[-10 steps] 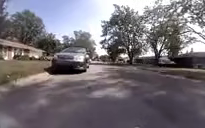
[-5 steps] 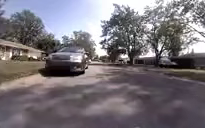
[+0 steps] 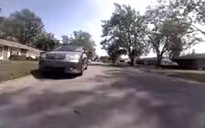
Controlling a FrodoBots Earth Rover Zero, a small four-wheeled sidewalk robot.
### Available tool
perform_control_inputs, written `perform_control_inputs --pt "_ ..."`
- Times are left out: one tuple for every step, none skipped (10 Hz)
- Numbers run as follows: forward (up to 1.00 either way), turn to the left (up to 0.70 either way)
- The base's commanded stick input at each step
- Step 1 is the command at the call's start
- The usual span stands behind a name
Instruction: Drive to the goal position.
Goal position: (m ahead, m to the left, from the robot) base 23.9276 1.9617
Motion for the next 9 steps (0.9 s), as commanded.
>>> perform_control_inputs --pt "1.00 0.00" --pt "1.00 0.00" --pt "1.00 0.00" --pt "1.00 0.00" --pt "1.00 0.00" --pt "1.00 0.00" --pt "1.00 0.00" --pt "1.00 0.00" --pt "1.00 0.00"
